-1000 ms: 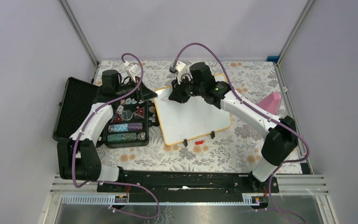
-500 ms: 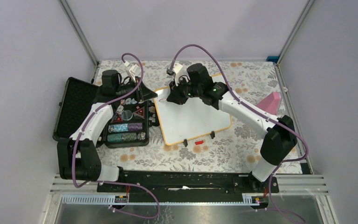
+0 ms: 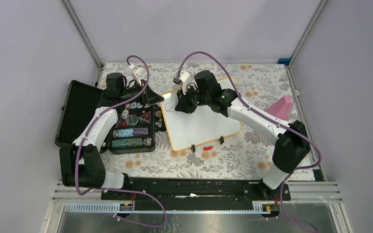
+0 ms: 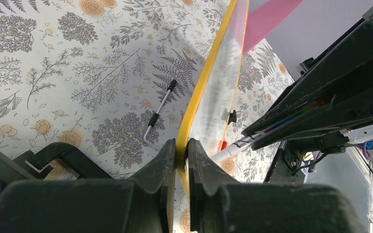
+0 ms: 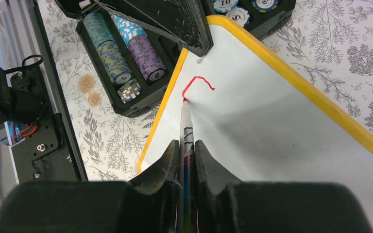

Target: Write a sentence on the whiteboard

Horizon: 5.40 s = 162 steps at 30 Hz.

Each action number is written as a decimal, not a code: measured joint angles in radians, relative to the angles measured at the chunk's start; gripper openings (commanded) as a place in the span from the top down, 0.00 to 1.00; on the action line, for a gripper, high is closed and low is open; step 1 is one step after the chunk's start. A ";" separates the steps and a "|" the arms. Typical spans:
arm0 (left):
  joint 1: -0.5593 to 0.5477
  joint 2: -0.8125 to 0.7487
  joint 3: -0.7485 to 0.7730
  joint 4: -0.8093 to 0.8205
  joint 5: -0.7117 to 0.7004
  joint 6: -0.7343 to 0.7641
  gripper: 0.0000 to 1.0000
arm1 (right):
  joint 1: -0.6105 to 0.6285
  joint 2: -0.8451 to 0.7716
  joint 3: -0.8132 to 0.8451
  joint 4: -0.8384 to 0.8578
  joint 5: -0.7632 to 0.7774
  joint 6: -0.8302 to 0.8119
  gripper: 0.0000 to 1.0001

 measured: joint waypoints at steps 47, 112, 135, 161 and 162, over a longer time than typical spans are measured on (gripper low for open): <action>0.000 0.000 0.000 -0.002 0.001 0.001 1.00 | 0.028 -0.019 -0.055 -0.014 0.004 -0.007 1.00; 0.000 0.000 0.000 -0.003 0.005 0.002 1.00 | -0.056 -0.017 0.027 -0.066 -0.013 -0.001 1.00; 0.000 0.001 0.000 -0.004 0.003 0.005 1.00 | -0.099 -0.037 0.017 -0.067 -0.061 -0.003 1.00; 0.000 0.001 0.000 -0.004 0.005 0.005 1.00 | -0.100 -0.018 0.046 -0.066 -0.090 0.004 1.00; 0.000 0.001 0.000 -0.004 0.005 0.005 1.00 | -0.100 -0.015 0.048 -0.067 -0.090 0.003 1.00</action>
